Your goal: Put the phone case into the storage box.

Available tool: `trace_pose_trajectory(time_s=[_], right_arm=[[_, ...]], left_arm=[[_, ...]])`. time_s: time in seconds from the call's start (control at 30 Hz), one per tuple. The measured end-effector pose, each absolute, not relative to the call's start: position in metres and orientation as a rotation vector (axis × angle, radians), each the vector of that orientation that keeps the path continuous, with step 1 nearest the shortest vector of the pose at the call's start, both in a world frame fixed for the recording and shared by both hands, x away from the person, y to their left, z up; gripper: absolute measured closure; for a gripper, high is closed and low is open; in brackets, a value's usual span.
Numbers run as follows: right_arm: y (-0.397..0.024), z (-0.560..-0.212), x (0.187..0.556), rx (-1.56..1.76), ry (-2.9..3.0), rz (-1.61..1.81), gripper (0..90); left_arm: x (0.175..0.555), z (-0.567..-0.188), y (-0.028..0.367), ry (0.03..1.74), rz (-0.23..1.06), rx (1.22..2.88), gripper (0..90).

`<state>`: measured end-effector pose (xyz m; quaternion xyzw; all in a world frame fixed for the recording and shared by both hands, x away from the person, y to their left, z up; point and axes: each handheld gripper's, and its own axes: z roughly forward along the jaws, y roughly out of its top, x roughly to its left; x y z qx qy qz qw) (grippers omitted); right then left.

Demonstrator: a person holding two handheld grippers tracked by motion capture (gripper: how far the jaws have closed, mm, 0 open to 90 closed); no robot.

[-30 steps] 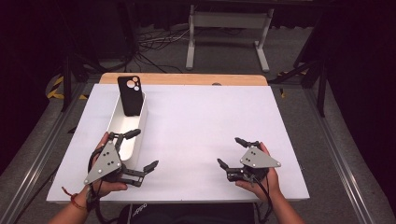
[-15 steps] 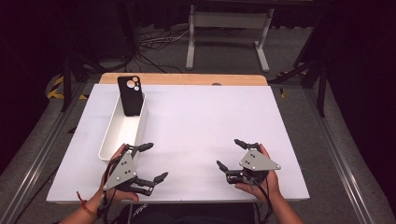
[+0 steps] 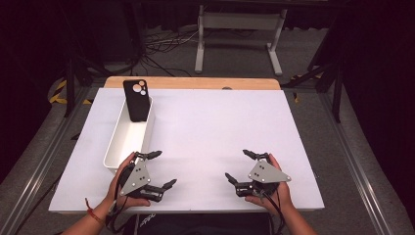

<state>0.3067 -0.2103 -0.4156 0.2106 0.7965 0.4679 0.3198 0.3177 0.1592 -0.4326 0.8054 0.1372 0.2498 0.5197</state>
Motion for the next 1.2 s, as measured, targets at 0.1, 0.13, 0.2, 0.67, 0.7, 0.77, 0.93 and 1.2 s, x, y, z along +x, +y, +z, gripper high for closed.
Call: trace_pose_trajectory(time_s=[0.1,0.13,0.2,0.67,0.7,0.77,0.93,1.2], right_arm=[[-0.2085,-0.4172,0.3058,0.544,2.099,1.235,12.6],[-0.2071,-0.4181,0.3055,0.530,2.101,1.221,12.5],[-0.2064,-0.4185,0.3049,0.521,2.101,1.217,12.5],[-0.2056,-0.4218,0.3046,0.507,2.108,1.207,12.4],[-0.2056,-0.4218,0.3046,0.510,2.108,1.208,12.4],[-0.2058,-0.4217,0.3046,0.512,2.111,1.208,12.4],[-0.2033,-0.4222,0.3046,0.512,2.111,1.205,12.4],[-0.2014,-0.4236,0.3048,0.510,2.118,1.193,12.5]], left_arm=[[0.3202,-0.4353,0.1598,0.333,0.599,1.946,6.6],[0.3213,-0.4354,0.1605,0.330,0.595,1.947,6.7],[0.3236,-0.4362,0.1616,0.347,0.572,1.947,6.3],[0.3262,-0.4404,0.1630,0.345,0.571,1.958,5.8],[0.3260,-0.4403,0.1632,0.344,0.570,1.958,5.7],[0.3255,-0.4403,0.1631,0.343,0.565,1.958,5.6],[0.3242,-0.4402,0.1638,0.329,0.557,1.954,5.3],[0.3223,-0.4388,0.1637,0.315,0.550,1.952,4.8]])
